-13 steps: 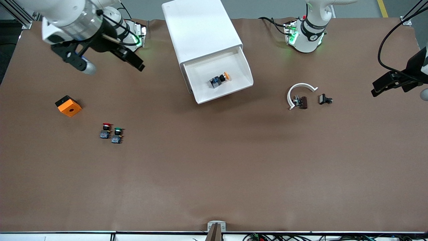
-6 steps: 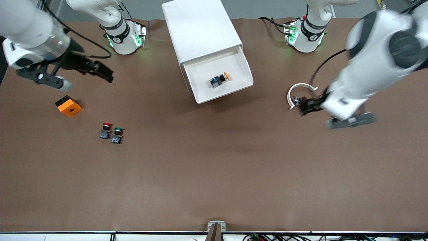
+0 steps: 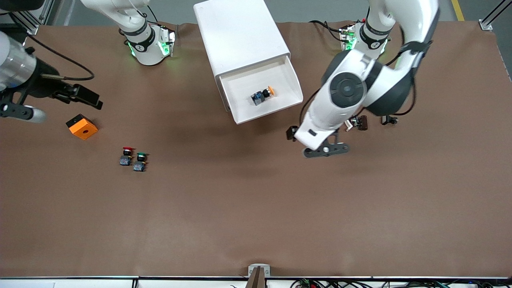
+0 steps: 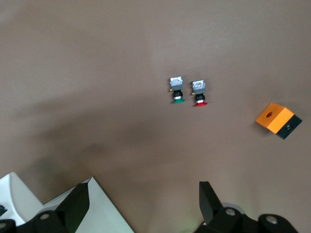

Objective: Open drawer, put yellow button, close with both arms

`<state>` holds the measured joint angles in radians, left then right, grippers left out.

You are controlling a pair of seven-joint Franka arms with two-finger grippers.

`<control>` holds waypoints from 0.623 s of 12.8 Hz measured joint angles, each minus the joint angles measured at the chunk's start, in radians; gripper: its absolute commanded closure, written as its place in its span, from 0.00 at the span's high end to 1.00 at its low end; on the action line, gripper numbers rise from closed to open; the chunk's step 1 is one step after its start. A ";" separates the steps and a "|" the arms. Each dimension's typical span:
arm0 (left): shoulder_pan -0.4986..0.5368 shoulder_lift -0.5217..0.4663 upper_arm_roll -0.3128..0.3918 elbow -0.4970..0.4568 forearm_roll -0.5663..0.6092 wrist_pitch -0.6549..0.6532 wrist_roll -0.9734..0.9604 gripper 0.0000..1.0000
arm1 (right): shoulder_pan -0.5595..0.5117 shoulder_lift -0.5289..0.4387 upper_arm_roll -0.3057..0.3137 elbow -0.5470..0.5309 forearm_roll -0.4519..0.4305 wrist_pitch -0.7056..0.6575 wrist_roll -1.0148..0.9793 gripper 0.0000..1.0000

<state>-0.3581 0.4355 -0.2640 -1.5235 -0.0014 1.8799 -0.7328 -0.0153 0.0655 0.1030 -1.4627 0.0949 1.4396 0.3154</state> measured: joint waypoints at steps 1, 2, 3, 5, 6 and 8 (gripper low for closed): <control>-0.014 0.013 -0.001 0.000 -0.002 0.000 -0.029 1.00 | -0.053 0.000 0.036 -0.009 0.000 0.013 -0.021 1.00; -0.034 0.024 -0.002 0.000 -0.007 0.000 -0.077 1.00 | -0.099 -0.001 0.070 -0.021 -0.001 0.031 -0.039 1.00; -0.060 0.035 -0.003 0.000 -0.010 0.000 -0.124 1.00 | -0.139 -0.001 0.099 -0.037 -0.005 0.052 -0.059 1.00; -0.113 0.057 -0.004 -0.004 -0.011 -0.001 -0.179 1.00 | -0.180 -0.001 0.126 -0.075 -0.013 0.095 -0.091 1.00; -0.129 0.065 -0.004 -0.009 -0.011 -0.001 -0.190 1.00 | -0.184 -0.003 0.128 -0.091 -0.019 0.113 -0.095 1.00; -0.136 0.071 -0.006 -0.026 -0.042 -0.001 -0.192 1.00 | -0.183 -0.028 0.136 -0.146 -0.038 0.174 -0.099 1.00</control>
<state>-0.4945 0.5066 -0.2702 -1.5497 -0.0436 1.8788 -0.9247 -0.1986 0.0376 0.2390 -1.6083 0.0572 1.6136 0.2168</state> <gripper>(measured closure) 0.000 0.000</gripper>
